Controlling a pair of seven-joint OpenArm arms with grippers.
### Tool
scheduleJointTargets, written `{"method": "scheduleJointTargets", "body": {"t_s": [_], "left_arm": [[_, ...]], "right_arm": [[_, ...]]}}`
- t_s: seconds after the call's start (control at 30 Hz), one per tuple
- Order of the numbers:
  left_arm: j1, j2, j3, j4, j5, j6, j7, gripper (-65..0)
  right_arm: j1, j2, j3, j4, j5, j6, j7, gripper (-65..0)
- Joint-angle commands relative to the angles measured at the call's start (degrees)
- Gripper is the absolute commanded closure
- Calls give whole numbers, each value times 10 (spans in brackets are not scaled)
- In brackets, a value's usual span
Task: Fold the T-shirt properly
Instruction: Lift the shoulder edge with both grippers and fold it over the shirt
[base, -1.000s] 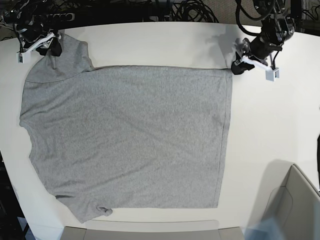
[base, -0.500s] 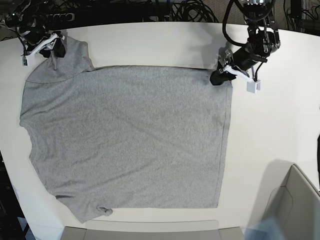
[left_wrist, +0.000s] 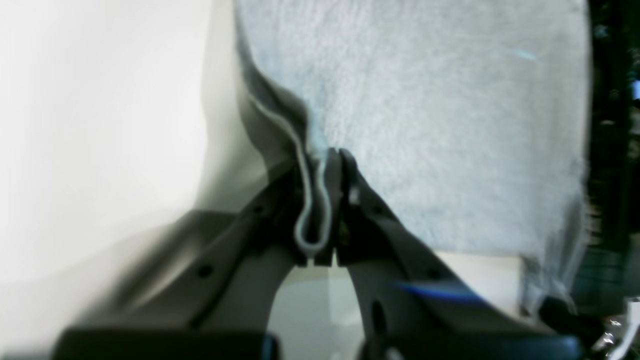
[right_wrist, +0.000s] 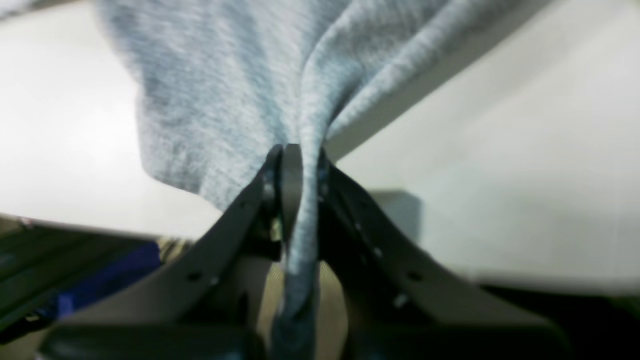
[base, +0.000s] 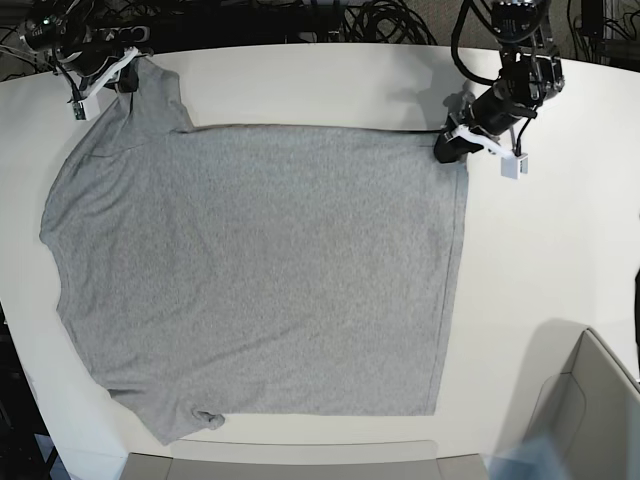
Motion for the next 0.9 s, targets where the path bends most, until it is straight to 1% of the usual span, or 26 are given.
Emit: {"method": "scheduleJointTargets", "body": {"t_s": [0.0,0.1,0.27,0.4,0.5,0.57,0.63,0.67,0.77,0.8,0.87], "left_arm": [[23,-5,-2,24,17,8,1,0],[60,-5,-2,68,18,8,-23,0],[106,-6,-4,116,18,8,-31,0],[133,-4,-57,125,18,8,-31,0],[133,-5,-74,129,18,8,-28,0],[132,-5,-75,154,18,8,-24,0],[133,-3,-72,189,18,10,-24,0],[133,-2,-72,201,18,20,-23,0],[130,-4,-72,210,18,73,-6,0],[126,-4,-72,210,18,83,-1,0],[113,-4,-73,210,18,88,8,0]], "right_arm": [[-10,-2,12,21,-29,9,-33,0],[-14,-17,29,59,-31,9,-33,0],[-22,-17,54,72,-29,9,-34,0],[-22,-14,56,72,-31,9,-34,0],[-17,-14,56,72,-33,9,-34,0],[-9,-13,54,83,-45,9,-35,0],[4,-17,53,106,-77,9,-36,0],[9,-19,51,117,-95,9,-37,0],[31,-33,51,130,-144,9,-38,0],[39,-31,51,130,-157,9,-38,0],[49,-29,51,129,-179,9,-38,0]]}}
